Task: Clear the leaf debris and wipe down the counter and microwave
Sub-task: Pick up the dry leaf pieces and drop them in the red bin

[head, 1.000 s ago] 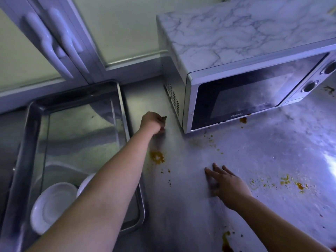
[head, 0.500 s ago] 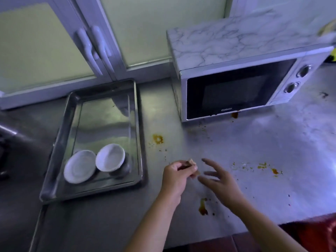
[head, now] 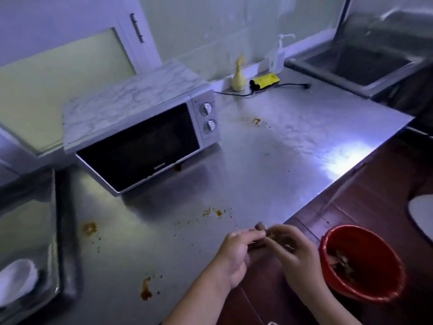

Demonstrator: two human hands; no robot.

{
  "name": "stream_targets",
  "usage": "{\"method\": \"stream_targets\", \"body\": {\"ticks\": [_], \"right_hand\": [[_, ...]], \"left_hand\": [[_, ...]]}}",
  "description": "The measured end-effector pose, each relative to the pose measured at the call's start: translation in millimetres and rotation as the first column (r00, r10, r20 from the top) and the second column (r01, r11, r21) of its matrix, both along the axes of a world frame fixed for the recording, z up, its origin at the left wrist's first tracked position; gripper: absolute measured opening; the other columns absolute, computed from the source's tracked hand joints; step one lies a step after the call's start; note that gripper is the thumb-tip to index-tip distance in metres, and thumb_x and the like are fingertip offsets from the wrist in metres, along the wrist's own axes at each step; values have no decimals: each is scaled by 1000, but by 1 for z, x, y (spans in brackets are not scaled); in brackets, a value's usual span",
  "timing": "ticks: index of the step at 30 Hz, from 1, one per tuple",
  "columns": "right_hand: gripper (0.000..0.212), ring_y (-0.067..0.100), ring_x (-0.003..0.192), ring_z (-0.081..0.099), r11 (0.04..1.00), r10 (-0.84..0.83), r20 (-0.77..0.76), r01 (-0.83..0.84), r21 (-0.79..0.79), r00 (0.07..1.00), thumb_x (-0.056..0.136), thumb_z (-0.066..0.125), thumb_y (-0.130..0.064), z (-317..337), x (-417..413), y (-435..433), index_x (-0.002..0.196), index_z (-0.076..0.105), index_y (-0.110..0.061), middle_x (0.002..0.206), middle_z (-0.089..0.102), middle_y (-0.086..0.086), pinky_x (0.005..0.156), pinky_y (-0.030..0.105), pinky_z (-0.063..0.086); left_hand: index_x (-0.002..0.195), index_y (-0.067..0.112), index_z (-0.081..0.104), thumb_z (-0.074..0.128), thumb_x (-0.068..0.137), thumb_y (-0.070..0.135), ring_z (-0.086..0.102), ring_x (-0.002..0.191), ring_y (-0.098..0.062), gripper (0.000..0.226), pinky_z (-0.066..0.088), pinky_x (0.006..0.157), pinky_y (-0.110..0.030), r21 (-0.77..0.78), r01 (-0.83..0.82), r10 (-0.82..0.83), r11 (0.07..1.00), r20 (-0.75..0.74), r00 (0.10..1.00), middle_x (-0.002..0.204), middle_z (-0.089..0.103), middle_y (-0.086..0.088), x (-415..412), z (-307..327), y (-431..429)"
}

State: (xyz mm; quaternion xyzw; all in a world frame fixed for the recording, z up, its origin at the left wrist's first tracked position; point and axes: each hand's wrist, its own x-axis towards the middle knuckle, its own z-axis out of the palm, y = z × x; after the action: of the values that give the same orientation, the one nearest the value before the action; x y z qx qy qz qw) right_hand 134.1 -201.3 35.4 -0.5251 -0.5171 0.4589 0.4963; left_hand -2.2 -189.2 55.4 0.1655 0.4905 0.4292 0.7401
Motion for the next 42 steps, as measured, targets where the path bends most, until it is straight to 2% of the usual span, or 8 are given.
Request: {"method": "stream_targets", "body": {"ticks": [3,8,16,21,25,34,39,42], "right_hand": [[19,16,68,70,983,-181,-32,180,-36,983,72,84,-8,-1,59,-3,81,74,-22,78,75,3,63,21,54],[10,38,81,72,950,-258,-176,215,-227,950,80,75,0,-17,133,-8,83,77,-10,81,75,15,76,47,58],[15,24,78,72,795,-530,-218,392,-462,819,83,72,4,-51,212,-5,93,74,-6,89,76,16,67,27,60],[12,9,67,67,590,-710,-38,564,-577,703,90,68,-4,-75,282,8,93,74,-14,80,73,4,64,23,54],[9,12,72,68,432,-746,66,557,-709,662,91,70,-12,-100,330,14,90,77,-18,84,75,3,67,26,54],[12,18,73,67,192,-848,139,540,-819,512,91,66,-5,-196,392,61,93,75,-12,82,73,9,72,35,52],[15,12,74,68,278,-781,186,598,-752,597,89,68,-4,-238,415,73,91,76,-16,84,74,6,68,27,53],[17,2,70,68,321,-753,169,580,-749,635,90,66,-1,-255,427,74,91,76,-15,82,74,-1,62,17,53]], "left_hand": [[97,-1,73,50,92,-6,72,89,-19,24,59,79,-31,33,218,-220,975,65,973,96,74,-13,53,-6,3],[101,4,70,60,92,-5,73,86,-17,16,59,76,-27,42,400,-393,916,-112,912,89,74,-5,122,-18,15],[99,7,70,69,88,1,68,94,-29,12,53,88,-40,-65,577,-576,814,-220,788,99,71,-18,217,-68,59],[96,9,66,66,90,1,64,60,-10,9,51,53,-19,-219,587,-626,779,-243,741,86,69,-11,289,-126,112],[95,9,64,60,94,4,59,57,-11,6,50,47,-17,-393,561,-679,729,-305,668,83,66,-13,342,-203,159],[66,10,57,59,97,13,49,46,-22,31,42,50,-28,-476,649,-768,594,-575,282,57,56,-12,423,-391,214],[75,15,64,61,92,12,62,80,-28,17,43,68,-28,-556,623,-766,550,-633,111,89,71,-15,444,-469,216],[114,9,65,68,91,17,63,110,-31,25,44,83,-27,-601,652,-821,462,-568,58,112,68,-14,452,-501,209]]}}
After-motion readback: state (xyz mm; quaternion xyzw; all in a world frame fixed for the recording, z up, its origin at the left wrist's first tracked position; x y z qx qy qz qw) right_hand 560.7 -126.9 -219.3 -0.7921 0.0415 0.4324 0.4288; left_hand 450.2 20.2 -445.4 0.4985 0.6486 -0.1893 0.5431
